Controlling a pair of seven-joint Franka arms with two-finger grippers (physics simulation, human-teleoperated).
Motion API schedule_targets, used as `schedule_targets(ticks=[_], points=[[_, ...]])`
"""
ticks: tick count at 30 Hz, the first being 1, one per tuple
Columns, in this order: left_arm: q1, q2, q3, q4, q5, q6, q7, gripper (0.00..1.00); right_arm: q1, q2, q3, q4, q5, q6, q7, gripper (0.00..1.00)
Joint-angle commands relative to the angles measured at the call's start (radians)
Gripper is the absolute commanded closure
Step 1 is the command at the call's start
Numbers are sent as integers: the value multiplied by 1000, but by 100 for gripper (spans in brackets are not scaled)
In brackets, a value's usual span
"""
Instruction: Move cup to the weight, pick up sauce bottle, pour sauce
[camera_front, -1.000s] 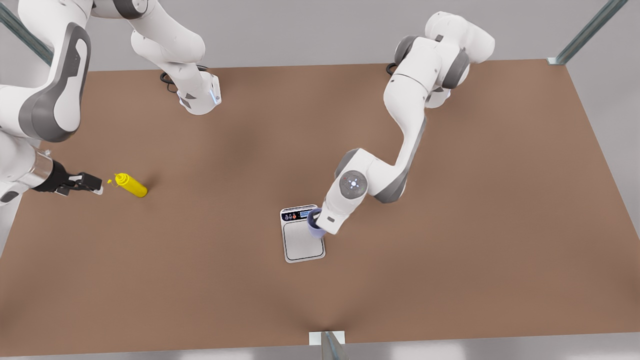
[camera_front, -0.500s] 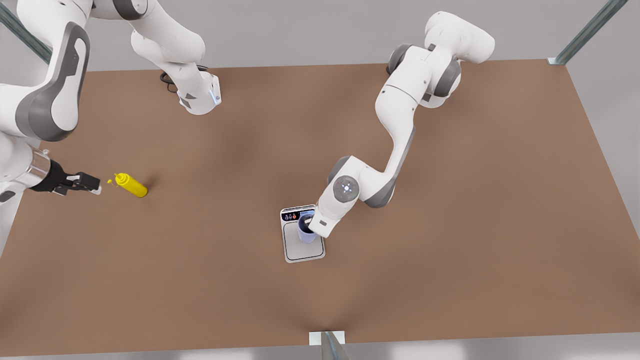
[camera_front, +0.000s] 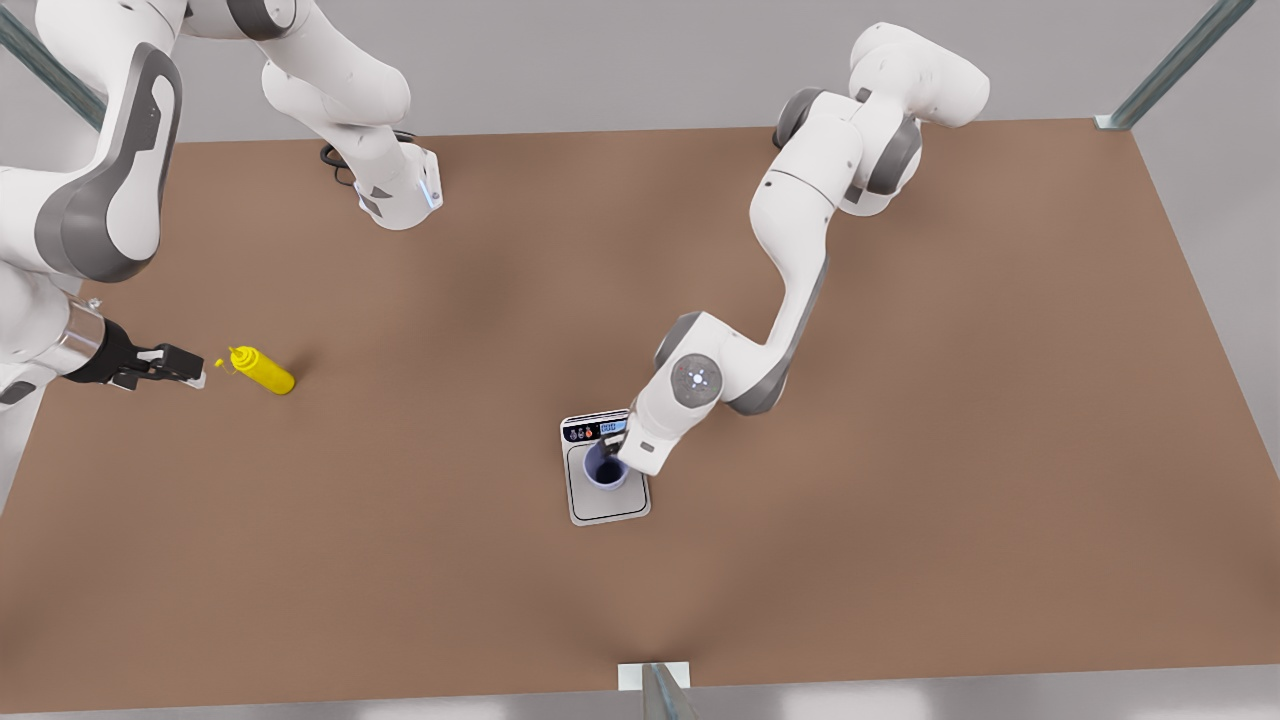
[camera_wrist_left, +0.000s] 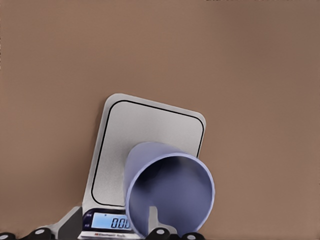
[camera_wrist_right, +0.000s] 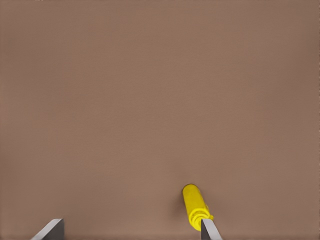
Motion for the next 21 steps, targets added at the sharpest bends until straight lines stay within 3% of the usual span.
schedule_targets(ticks=[1, 9, 10, 12, 14, 17, 19, 20, 21], points=[[0, 1, -1, 0, -8, 0, -12, 0, 0, 0, 0, 0, 0, 0, 0, 0], [26, -26, 0, 0, -10, -61, -12, 0, -57, 78, -11, 115, 70, -69, -15, 0], [57, -78, 14, 0, 16, -153, 21, 0, -173, 83, -31, 78, 303, -155, -26, 0], [123, -254, 37, -20, 214, -500, 379, 0, -341, 51, -32, -141, 457, -114, -72, 0], [144, -344, 166, -20, 242, -731, 563, 0, -349, 14, -173, -284, 535, -120, 0, 0], [300, -501, 181, -28, 339, -856, 787, 0, -298, 49, -377, -393, 669, -129, 385, 0], [412, -728, 42, -346, 400, -718, 805, 0, -315, 138, -396, -417, 705, -130, 383, 0], [459, -783, -7, -432, 409, -695, 802, 0, -292, 244, -477, -393, 801, -176, 383, 0], [460, -782, -8, -436, 408, -710, 799, 0, -293, 305, -483, -377, 808, -216, 376, 0]])
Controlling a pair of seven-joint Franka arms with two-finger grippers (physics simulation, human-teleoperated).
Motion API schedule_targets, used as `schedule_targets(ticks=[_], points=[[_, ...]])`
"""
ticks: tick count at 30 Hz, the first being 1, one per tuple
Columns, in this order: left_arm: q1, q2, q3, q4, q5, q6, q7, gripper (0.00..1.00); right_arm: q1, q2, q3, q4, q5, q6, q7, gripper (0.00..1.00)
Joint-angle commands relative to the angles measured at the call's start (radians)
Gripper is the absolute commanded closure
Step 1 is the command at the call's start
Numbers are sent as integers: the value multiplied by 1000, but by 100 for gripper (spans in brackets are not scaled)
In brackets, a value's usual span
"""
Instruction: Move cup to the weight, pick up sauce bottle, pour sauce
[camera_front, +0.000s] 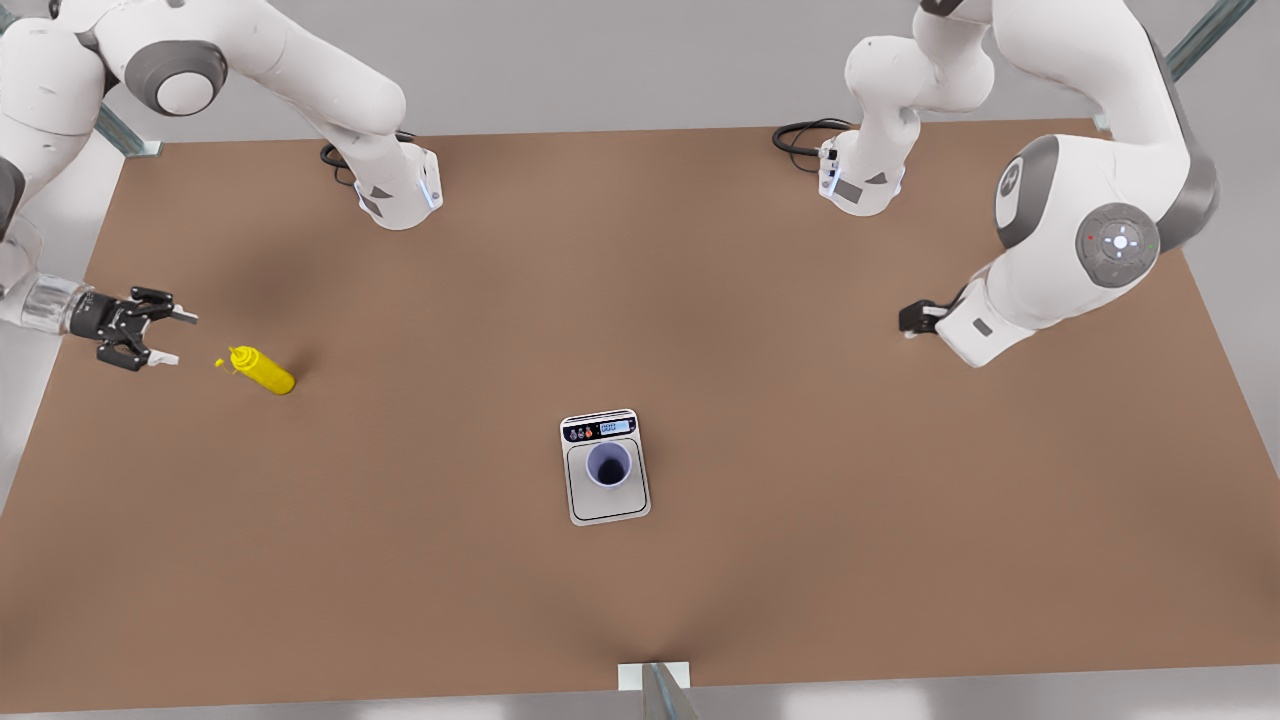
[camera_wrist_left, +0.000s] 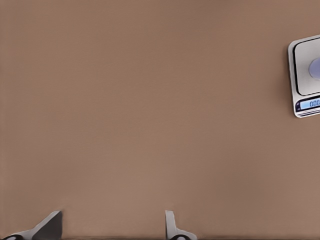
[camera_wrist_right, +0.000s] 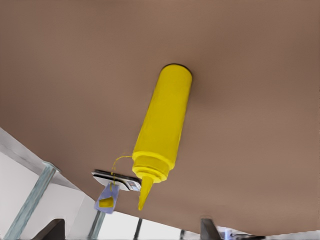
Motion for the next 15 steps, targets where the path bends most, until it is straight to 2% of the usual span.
schedule_targets(ticks=[1, 3, 4, 7, 11, 15], points=[[-2, 3, 1, 4, 53, -1, -3, 0, -18, 18, -2, 7, 11, -3, -8, 0], [-2, 1, -3, 9, 41, 6, -1, 0, -79, 170, 9, 90, 50, -51, -89, 0], [-2, -7, -3, 55, -18, -1, -3, 0, -102, 220, 8, 114, 93, -58, -126, 0], [-13, 22, -9, 56, -64, 42, 2, 0, -154, 361, 17, 216, 211, -152, -144, 0], [-13, 88, -5, 55, -119, 160, 10, 0, -160, 421, 104, 331, 100, -202, -35, 0], [-13, 98, -5, 55, -139, 169, 5, 0, -159, 452, 132, 334, 79, -206, -38, 0]])
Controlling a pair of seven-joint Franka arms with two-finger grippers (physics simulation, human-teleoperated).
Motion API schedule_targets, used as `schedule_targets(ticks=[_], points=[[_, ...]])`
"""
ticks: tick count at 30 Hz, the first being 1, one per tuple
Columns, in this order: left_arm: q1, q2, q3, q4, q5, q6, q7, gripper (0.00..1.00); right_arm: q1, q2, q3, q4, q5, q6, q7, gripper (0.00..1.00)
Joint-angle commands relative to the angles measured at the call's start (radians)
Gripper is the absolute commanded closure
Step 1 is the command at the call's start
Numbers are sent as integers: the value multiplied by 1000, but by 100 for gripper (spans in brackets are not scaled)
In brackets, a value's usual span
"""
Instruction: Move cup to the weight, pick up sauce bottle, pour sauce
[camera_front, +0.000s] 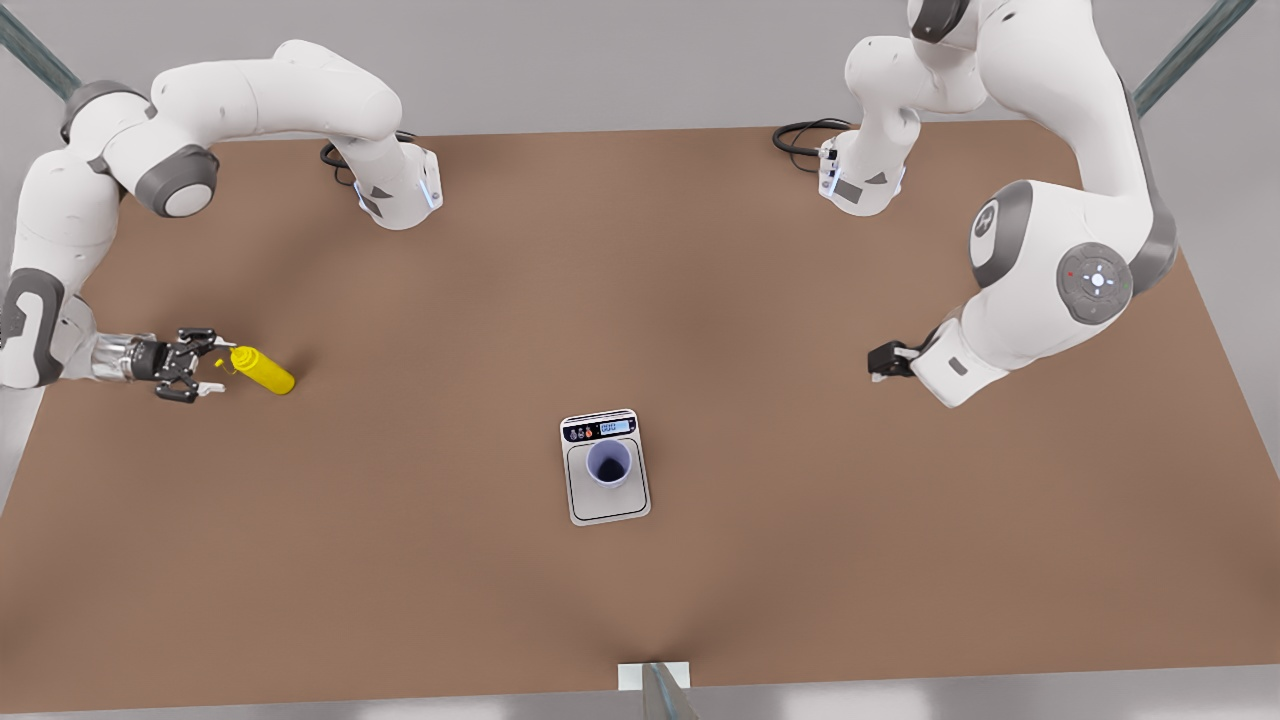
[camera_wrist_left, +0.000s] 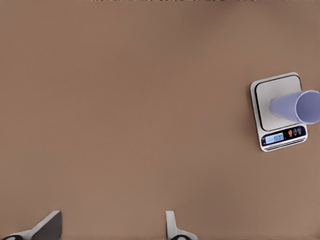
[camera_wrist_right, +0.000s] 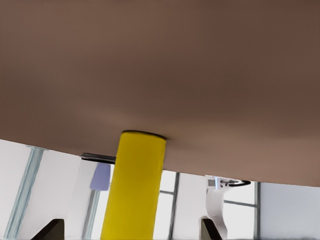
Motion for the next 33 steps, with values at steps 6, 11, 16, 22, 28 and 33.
schedule_targets(ticks=[6, 11, 16, 22, 28, 33], points=[[0, 12, 1, 0, -18, 2, 0, 0, 6, 35, 41, 21, -6, -26, 8, 0], [0, 14, 1, 0, -18, 2, 0, 0, 8, 46, 53, 21, -19, -77, 10, 0], [0, 14, 0, 0, -18, 0, 0, 0, 8, 52, 66, 19, -20, -77, 10, 0], [0, 14, -3, 0, -17, 0, -2, 0, 8, 59, 70, 24, -9, -75, 39, 0], [0, 14, -6, 0, -17, 0, 5, 0, 10, 59, 81, 29, 3, -71, 48, 0], [0, 14, -6, 0, -17, 0, 3, 0, 13, 69, 113, 24, -6, -71, 47, 0]])
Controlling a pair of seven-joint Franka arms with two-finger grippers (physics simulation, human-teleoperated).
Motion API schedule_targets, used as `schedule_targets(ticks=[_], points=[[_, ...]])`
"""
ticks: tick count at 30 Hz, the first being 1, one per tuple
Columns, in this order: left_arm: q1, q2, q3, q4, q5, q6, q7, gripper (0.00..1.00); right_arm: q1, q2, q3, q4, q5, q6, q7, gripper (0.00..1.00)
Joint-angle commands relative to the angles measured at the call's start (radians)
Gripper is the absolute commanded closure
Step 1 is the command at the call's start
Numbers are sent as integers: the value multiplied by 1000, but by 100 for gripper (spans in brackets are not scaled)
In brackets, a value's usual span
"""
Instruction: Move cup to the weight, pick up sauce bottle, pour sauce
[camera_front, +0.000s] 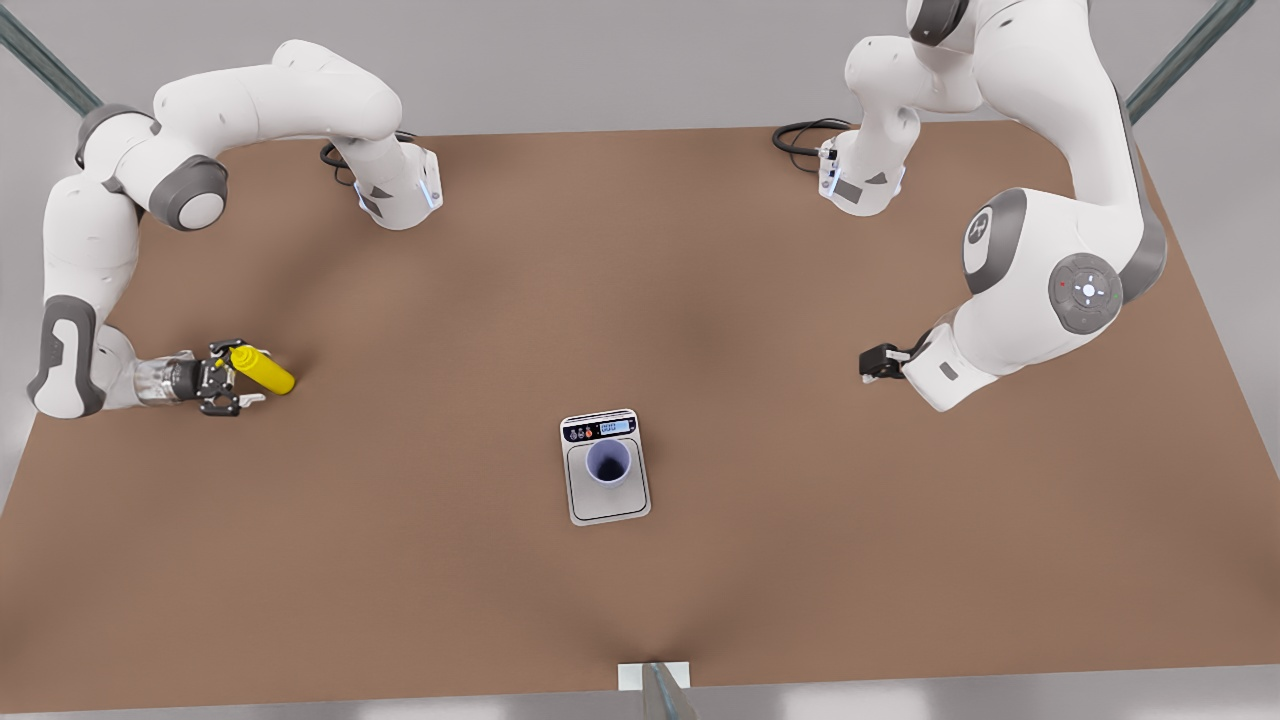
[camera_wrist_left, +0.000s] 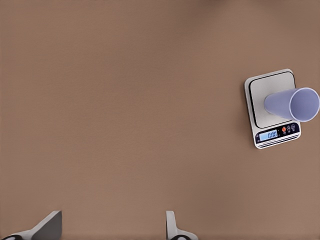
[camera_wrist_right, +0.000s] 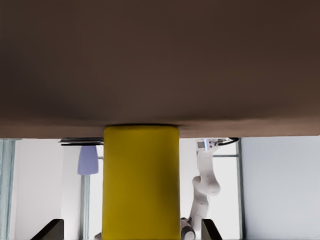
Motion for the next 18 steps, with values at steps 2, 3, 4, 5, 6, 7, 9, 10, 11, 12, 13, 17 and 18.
schedule_targets(ticks=[2, 3, 4, 5, 6, 7, 9, 10, 11, 12, 13, 17, 18], points=[[0, 0, 0, 0, -3, 0, 2, 0, 7, 16, 6, -5, 6, -2, -161, 15], [0, -2, 0, 2, -6, 0, 2, 0, 12, 16, 8, -4, 0, -2, -163, 37], [0, -2, 0, 2, -6, 0, 2, 0, 13, 16, 16, -2, -1, -2, -163, 47], [0, -2, -1, 2, -6, 0, 2, 0, 13, 16, 19, -1, -1, -2, -163, 49], [0, -2, -1, 2, -6, 0, 2, 0, 12, 16, 22, -1, -3, -2, -167, 51], [0, -2, -1, 2, -6, 0, 3, 0, 12, 15, 23, -1, -8, -2, -167, 55], [0, -2, -1, 2, -6, 0, 2, 0, 12, 13, 32, -2, -18, -2, -169, 70], [0, -2, -1, 2, -6, 0, 3, 0, 12, 13, 35, -2, -18, -2, -170, 76], [0, -2, -1, 2, -6, -2, 3, 0, 12, 13, 35, -1, -18, -2, -170, 79], [0, -2, -1, 2, -6, -2, 2, 0, 10, 13, 35, -1, -18, -5, -170, 79], [0, -2, -1, 2, -6, -2, 3, 0, 8, 10, 35, 2, -17, -7, -172, 79], [0, -2, -1, 2, -12, -2, 3, 0, 12, -40, 57, 9, -17, 2, -163, 79], [0, -2, -1, 2, -12, 0, 3, 0, 27, -80, 81, 7, -17, 16, -150, 79]])
